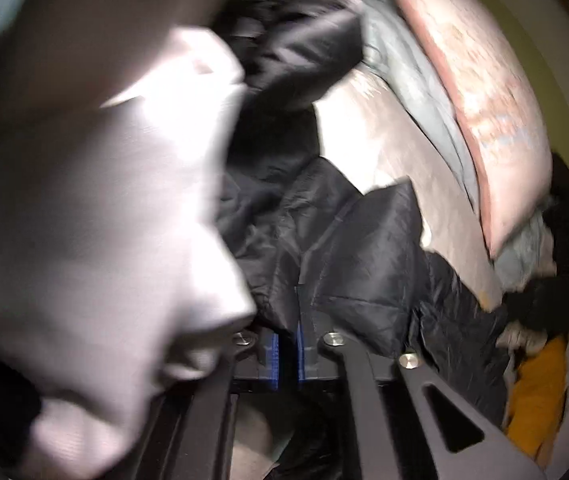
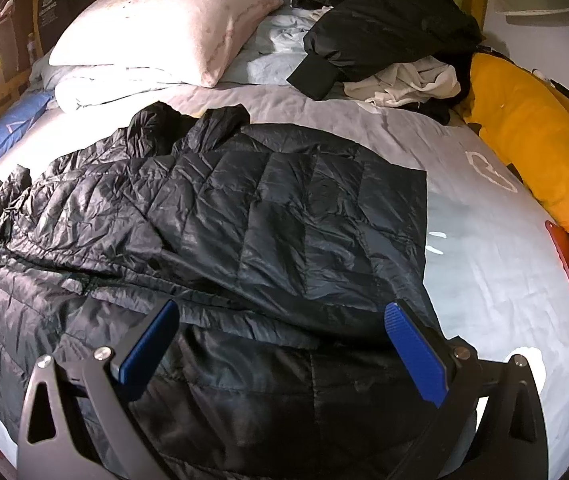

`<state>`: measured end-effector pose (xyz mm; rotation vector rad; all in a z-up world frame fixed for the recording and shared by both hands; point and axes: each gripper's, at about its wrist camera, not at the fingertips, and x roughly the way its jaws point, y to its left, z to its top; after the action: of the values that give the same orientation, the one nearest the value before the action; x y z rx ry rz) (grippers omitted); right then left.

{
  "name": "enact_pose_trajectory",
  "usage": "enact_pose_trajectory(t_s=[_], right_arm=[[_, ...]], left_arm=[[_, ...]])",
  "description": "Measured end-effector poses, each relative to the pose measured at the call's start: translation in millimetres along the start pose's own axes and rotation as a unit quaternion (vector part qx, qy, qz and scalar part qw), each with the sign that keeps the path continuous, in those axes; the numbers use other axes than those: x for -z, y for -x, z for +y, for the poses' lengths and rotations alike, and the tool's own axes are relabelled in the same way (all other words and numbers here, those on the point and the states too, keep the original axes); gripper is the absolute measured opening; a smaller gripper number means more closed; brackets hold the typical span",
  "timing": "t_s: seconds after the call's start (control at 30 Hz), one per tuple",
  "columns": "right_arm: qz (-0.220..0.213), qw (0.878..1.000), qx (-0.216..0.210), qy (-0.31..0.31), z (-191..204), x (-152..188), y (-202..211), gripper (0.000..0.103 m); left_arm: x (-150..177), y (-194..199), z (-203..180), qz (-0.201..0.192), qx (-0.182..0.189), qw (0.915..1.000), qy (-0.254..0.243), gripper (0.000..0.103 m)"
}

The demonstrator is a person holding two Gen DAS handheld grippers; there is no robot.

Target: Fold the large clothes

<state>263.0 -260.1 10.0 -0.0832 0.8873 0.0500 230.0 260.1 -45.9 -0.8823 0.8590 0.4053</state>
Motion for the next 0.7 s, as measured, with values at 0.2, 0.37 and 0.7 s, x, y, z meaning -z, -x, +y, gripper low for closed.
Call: enact_pose_trajectory(t_s=[0.2, 0.37, 0.7], right_arm=[[-0.006, 1.0, 0.001, 0.004, 0.7, -1.5, 3.3, 0.103], [-0.003, 1.0, 0.003, 0.002, -0.3, -1.6, 1.8, 0.103], [-0.003, 1.0, 0.007, 0.013, 5.1, -0.3, 1.3, 0.103]], left_arm=[[8.5, 49.5, -51.7, -0.064, 0.065, 0.9887, -0.119, 0.003], [51.0, 91.2, -100.6, -0.106, 0.133, 0.9459, -0.276, 0.003], [126.7, 41.0, -121.8, 0.01, 0.11, 0.9171, -0.383, 0.004]])
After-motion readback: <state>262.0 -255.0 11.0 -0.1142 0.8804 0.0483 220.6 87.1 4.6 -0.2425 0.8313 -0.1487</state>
